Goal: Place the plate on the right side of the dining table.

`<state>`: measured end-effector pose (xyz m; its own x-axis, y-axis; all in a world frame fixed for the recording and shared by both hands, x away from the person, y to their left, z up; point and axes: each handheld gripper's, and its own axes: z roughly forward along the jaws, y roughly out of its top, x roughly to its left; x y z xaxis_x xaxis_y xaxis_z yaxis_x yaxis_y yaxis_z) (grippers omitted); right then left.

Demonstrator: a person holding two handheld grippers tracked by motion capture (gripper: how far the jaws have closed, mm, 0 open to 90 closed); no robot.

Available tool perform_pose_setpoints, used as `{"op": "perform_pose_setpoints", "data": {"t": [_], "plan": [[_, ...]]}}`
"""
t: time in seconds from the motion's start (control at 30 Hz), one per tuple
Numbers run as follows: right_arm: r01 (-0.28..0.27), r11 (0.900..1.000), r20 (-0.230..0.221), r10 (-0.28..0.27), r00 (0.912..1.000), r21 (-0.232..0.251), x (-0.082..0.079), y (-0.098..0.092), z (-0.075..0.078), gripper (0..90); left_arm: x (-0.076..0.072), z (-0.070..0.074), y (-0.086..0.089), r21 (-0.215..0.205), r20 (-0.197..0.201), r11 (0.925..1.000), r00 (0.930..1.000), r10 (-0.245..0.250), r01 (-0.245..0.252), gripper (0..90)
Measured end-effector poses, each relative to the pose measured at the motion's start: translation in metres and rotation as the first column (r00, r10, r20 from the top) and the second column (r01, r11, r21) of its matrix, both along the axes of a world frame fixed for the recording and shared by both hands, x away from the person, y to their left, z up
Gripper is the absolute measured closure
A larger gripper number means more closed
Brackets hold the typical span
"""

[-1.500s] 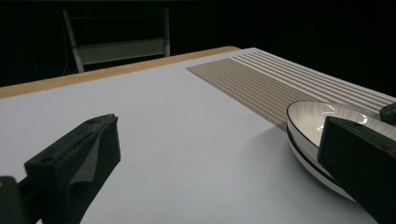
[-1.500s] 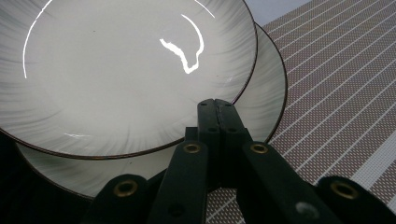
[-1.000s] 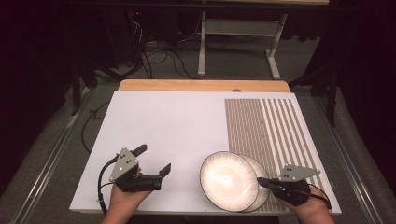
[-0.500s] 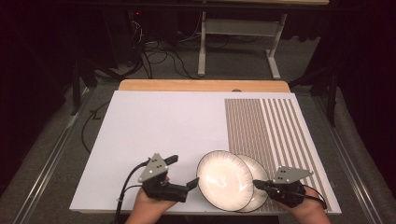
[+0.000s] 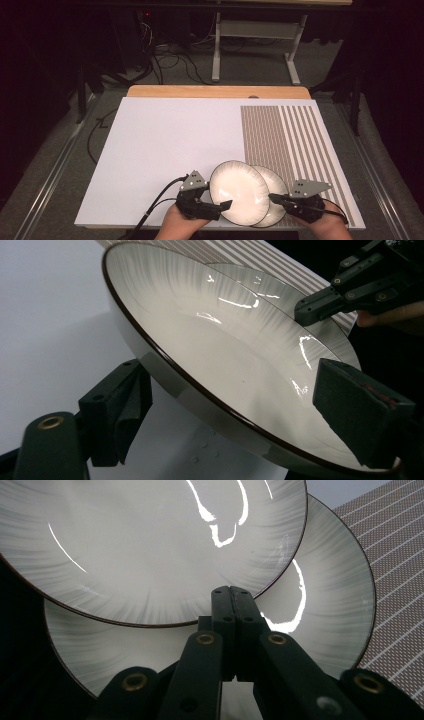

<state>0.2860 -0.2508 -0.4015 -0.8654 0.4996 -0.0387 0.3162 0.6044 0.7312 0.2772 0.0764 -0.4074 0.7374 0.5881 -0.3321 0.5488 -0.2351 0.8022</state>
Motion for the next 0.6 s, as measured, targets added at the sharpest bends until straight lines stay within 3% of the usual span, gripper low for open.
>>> {"op": "perform_pose_setpoints", "data": {"t": [0.13, 0.23, 0.6], "plan": [[-0.001, 1.000, 0.001, 0.001, 1.0000, 0.000, 0.000, 0.001, 0.001, 90.0, 0.003, -0.003, -0.003, 0.003, -0.035, 1.0000, 0.9993, -0.009, 0.010, 23.7], [0.002, 1.000, 0.003, -0.002, 1.0000, -0.001, -0.001, 0.001, 0.001, 90.0, 0.006, -0.003, 0.000, -0.019, -0.070, 0.9998, 0.9975, 0.004, -0.005, 27.2], [0.009, 1.000, 0.016, -0.009, 0.9998, 0.008, -0.002, -0.001, 0.003, 90.0, 0.011, -0.004, 0.005, -0.048, -0.135, 0.9978, 0.9900, 0.039, -0.045, 43.2]]}}
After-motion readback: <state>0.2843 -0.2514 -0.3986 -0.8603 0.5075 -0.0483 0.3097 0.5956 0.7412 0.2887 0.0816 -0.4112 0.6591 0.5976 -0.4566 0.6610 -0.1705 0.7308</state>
